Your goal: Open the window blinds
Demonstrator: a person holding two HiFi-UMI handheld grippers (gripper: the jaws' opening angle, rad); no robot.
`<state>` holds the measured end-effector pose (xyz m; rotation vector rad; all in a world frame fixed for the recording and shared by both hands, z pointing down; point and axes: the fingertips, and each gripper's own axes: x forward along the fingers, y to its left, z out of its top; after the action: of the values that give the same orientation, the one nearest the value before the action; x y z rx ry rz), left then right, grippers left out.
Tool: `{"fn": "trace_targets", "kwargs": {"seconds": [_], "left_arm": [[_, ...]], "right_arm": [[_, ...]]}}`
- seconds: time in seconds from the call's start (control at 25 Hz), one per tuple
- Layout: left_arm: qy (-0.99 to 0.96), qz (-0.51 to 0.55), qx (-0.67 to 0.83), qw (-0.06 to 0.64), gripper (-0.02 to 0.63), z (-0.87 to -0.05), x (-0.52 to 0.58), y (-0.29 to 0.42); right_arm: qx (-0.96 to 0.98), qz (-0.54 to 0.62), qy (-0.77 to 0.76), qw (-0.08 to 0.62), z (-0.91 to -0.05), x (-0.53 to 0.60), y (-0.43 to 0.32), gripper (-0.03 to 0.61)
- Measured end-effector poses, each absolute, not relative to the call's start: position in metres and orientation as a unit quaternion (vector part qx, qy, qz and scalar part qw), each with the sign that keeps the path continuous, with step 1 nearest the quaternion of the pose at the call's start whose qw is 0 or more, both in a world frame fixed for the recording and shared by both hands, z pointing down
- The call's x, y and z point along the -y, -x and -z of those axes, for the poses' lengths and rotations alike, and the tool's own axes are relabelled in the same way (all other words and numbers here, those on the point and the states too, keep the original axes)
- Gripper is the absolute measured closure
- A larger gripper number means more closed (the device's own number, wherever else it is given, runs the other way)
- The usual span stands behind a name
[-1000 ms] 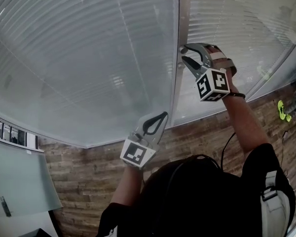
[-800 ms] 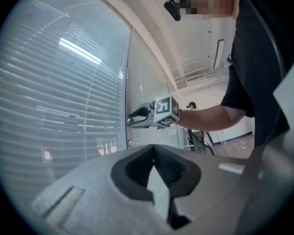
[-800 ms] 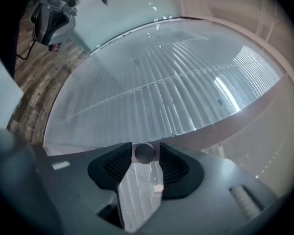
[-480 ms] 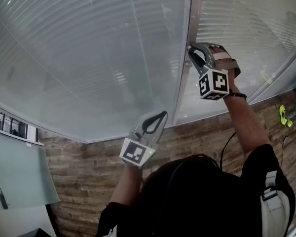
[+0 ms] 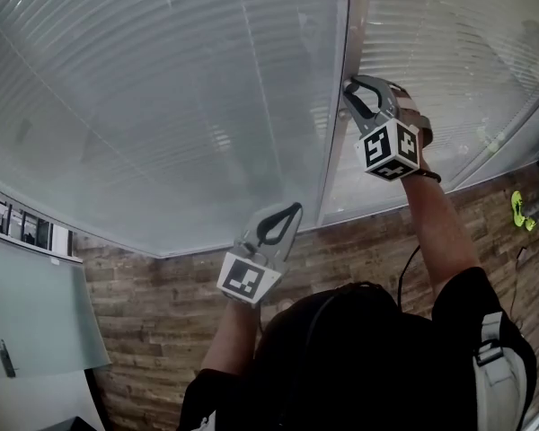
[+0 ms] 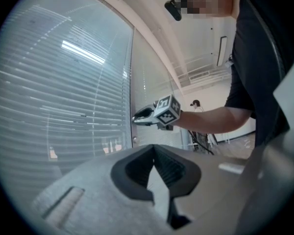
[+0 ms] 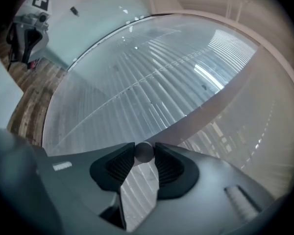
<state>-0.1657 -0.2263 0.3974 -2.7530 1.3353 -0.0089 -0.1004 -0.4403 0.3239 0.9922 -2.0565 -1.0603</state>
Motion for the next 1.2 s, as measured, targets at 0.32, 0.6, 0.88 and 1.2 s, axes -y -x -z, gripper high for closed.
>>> {"fn": "trace_targets", "kwargs": {"seconds": [0.32,0.6,0.88,1.2], "left_arm": [[0.898,0.006,-0.438,0.039,0.609,-0.400,0.226,0.166],[0.897,0.009,-0.440,0.039,0.609,-0.401,0.226,0.168],[0.898,0.008,-0.438,0.038,0.609,-0.399,0.226,0.168],[0.899,0.010,-0.436,0.042,0.609,-0.400,0.226,0.168]], "right_arm": [[0.841,0.265,-0.435,0.184,-0.319,0.446,0.095,0.446],[0.874,0.135,-0.460,0.079,-0.321,0.452,0.089,0.446],[0.885,0.049,-0.462,0.012,-0.321,0.456,0.083,0.446],[0.884,-0.035,-0.463,-0.056,-0.319,0.457,0.080,0.446]]}}
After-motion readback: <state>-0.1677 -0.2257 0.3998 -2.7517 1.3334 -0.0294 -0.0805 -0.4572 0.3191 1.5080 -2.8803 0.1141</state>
